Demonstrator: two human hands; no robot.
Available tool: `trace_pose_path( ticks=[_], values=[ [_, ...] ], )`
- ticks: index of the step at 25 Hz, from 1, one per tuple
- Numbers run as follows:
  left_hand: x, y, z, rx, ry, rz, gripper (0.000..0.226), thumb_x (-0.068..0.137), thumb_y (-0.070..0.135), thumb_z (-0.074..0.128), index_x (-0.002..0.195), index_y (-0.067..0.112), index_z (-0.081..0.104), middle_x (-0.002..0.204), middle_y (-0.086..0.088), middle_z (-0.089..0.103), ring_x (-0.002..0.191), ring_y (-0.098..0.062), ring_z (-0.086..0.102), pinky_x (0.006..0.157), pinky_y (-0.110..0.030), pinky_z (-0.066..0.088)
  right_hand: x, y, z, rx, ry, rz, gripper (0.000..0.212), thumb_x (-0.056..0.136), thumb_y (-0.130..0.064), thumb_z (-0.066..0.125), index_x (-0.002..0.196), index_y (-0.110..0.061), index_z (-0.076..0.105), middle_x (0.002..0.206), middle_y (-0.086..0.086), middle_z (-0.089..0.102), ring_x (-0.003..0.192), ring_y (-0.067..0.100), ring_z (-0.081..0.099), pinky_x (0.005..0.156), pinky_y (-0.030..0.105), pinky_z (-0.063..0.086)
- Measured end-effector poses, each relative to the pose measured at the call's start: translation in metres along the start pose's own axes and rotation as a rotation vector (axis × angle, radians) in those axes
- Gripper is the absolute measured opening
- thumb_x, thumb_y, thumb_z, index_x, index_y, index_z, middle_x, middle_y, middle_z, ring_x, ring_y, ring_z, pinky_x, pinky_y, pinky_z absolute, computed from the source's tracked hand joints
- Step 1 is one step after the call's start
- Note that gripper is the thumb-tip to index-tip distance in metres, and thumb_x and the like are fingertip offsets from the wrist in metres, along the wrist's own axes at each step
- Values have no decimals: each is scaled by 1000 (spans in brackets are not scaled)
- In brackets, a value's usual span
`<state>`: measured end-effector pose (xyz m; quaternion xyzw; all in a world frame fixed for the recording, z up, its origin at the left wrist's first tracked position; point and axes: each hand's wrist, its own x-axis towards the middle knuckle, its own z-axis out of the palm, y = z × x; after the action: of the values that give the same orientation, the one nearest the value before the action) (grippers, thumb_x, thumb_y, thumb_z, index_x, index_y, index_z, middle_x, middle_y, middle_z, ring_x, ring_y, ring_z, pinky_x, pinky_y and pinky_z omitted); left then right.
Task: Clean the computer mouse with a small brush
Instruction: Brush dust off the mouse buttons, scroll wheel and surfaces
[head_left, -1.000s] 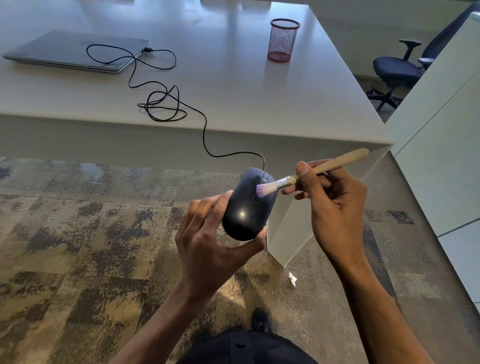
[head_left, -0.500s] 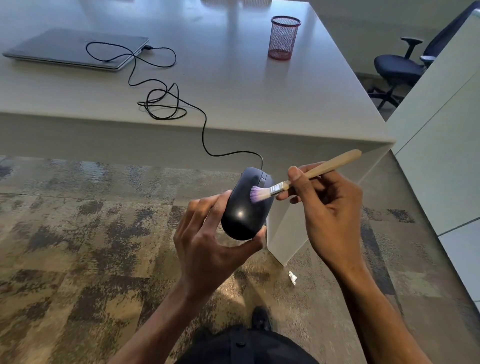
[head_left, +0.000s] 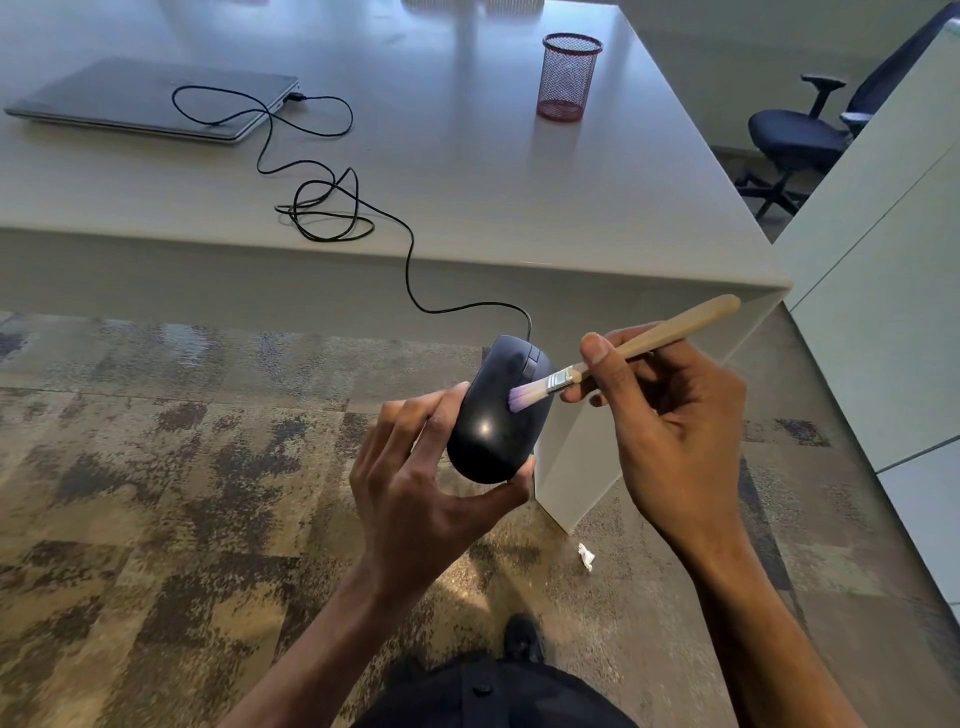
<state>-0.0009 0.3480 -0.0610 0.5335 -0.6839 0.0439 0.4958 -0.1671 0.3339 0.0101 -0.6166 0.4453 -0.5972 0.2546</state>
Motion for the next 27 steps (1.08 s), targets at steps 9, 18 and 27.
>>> trace_pose_path(
  ticks=[9,18,27],
  values=[
    [0,0,-1,-17,5,8,66,70,53,75,109,0,68,102,-10,69,91,-24,61,78,-31,50,9,2,5,-226,28,-162,11,94,-25,63,95,-14,66,83,-26,62,75,-10,68,70,5,50],
    [0,0,-2,-23,5,-15,67,70,55,74,109,1,67,101,-10,69,89,-24,62,79,-29,49,6,-2,5,-195,-30,-240,7,94,-23,62,94,-16,65,82,-19,65,72,2,70,68,11,53],
    [0,2,-2,-45,-11,-40,68,69,54,73,110,0,67,103,-11,68,92,-24,61,80,-28,48,8,2,5,-233,27,-225,11,93,-24,61,94,-15,65,84,-25,60,74,-10,66,69,6,50]
  ],
)
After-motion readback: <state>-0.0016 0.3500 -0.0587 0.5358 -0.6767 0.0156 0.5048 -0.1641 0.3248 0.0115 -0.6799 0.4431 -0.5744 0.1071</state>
